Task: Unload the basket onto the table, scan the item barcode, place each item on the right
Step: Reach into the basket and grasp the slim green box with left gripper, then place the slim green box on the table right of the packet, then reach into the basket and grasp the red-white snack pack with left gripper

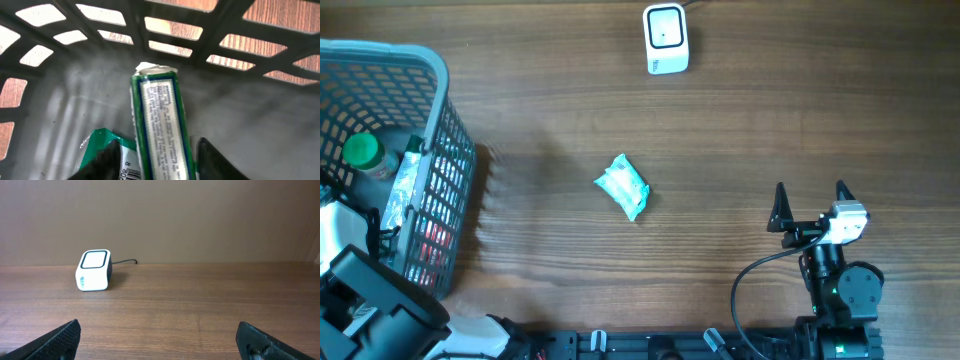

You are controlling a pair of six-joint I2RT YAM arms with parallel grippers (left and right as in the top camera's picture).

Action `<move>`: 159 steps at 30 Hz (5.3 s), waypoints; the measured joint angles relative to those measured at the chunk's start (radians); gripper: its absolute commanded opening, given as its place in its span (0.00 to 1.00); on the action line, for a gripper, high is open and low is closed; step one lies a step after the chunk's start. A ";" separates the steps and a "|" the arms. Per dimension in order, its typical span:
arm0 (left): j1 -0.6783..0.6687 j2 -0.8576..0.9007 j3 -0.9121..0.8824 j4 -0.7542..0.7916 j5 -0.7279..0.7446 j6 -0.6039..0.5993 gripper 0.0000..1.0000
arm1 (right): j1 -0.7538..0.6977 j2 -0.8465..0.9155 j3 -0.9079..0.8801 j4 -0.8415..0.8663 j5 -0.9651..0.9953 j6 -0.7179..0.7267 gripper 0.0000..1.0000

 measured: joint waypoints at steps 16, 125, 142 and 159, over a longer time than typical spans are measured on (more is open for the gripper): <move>0.000 0.033 0.000 0.012 0.004 0.000 0.28 | 0.000 0.000 0.000 0.000 0.000 0.000 1.00; -0.930 -0.565 0.618 -0.504 -0.129 0.047 1.00 | 0.000 0.000 0.000 0.000 0.000 0.000 1.00; 0.004 -0.158 0.614 -0.717 0.507 -0.167 1.00 | 0.000 0.000 0.000 0.000 0.000 0.000 0.99; 0.044 0.026 0.607 -0.850 0.577 -0.200 1.00 | 0.000 0.000 0.000 0.000 0.000 0.000 1.00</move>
